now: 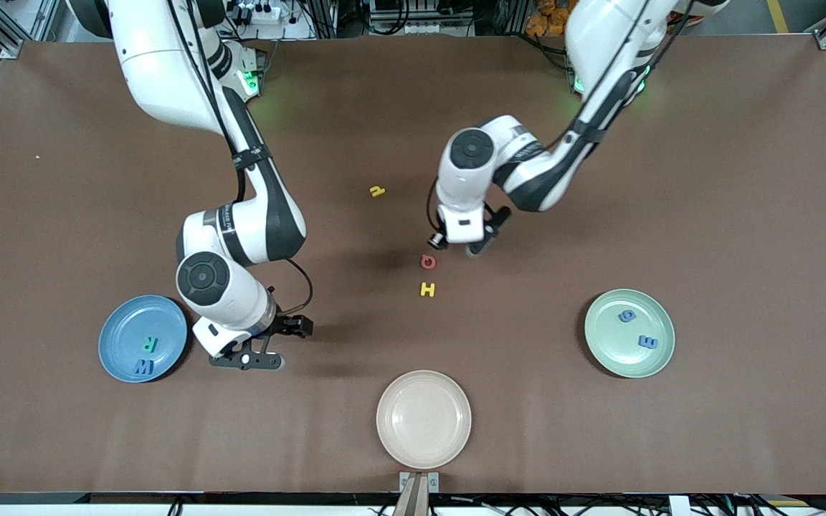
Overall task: Sort uppercase to blue plate, lowercase to green plate
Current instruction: 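Carry the pink w to the green plate and open the left gripper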
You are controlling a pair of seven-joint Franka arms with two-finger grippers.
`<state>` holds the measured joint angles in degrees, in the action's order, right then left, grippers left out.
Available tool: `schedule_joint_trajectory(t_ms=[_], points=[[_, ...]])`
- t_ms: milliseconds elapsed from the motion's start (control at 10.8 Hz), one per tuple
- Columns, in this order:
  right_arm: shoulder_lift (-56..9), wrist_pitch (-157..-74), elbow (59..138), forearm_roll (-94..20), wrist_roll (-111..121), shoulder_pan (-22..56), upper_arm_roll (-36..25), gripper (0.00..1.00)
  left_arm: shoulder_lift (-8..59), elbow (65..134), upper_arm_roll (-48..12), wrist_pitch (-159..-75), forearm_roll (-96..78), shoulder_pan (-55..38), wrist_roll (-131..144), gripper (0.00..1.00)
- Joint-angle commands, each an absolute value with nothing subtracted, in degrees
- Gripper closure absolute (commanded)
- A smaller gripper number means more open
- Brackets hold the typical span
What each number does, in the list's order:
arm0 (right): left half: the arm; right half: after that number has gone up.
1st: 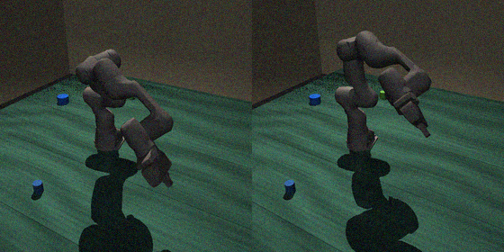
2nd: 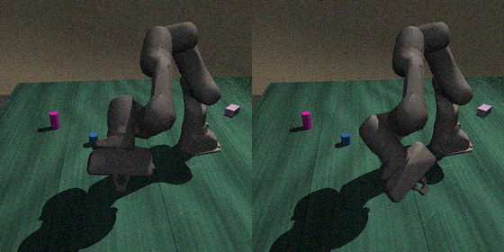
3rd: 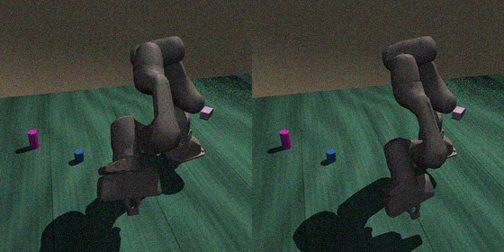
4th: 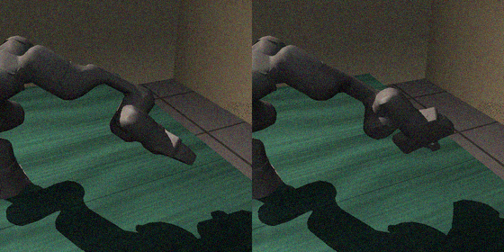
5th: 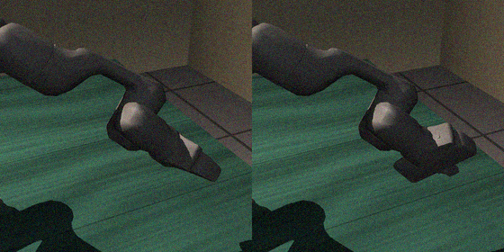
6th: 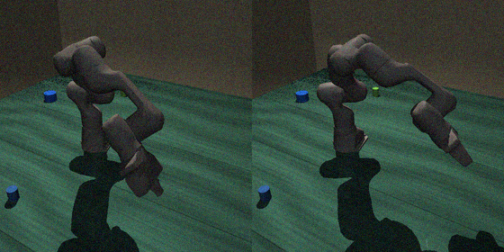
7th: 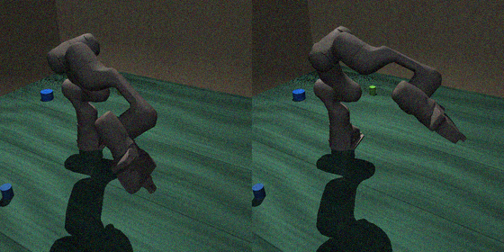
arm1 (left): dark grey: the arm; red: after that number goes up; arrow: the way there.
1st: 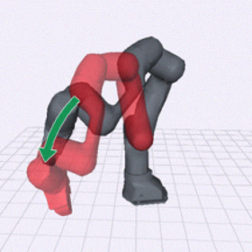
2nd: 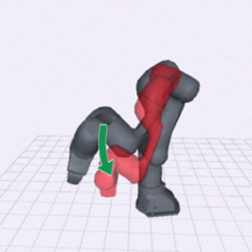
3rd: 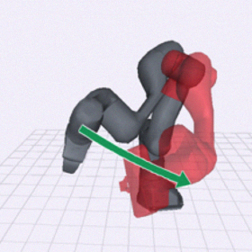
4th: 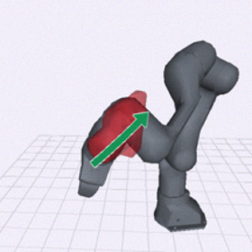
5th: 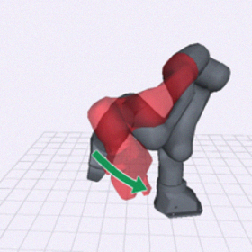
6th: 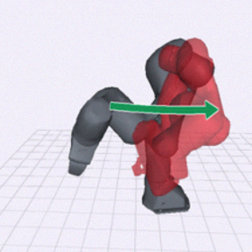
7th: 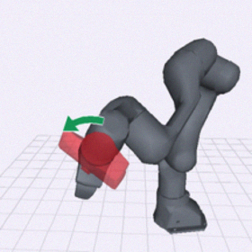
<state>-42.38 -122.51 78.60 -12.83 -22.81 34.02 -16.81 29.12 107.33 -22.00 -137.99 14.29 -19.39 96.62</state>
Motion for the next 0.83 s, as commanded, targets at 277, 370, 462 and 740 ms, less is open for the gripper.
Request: schedule_joint_trajectory(t_ms=[277, 370, 462, 740], points=[[-50.35, -128.93, 77.26, -13.10, -39.37, 50.07, -16.52, 0.00, 25.31, 108.54, -20.85, -134.30, 13.54, -2.48, 61.08, 1.00], [-50.36, -128.76, 77.26, -12.92, -38.94, 51.84, -16.52, 0.00, 25.49, 108.28, -18.13, -134.30, 13.45, -2.11, 54.38, 1.00], [-50.36, -128.67, 77.34, -12.48, -37.37, 53.68, -16.44, 0.00, 25.92, 107.59, -15.67, -134.30, 13.53, -2.11, 49.97, 1.00], [-50.36, -128.50, 77.52, -12.74, -30.69, 56.25, -13.99, 0.00, 26.54, 106.26, -11.00, -134.30, 13.45, -2.02, 40.28, 1.00]])
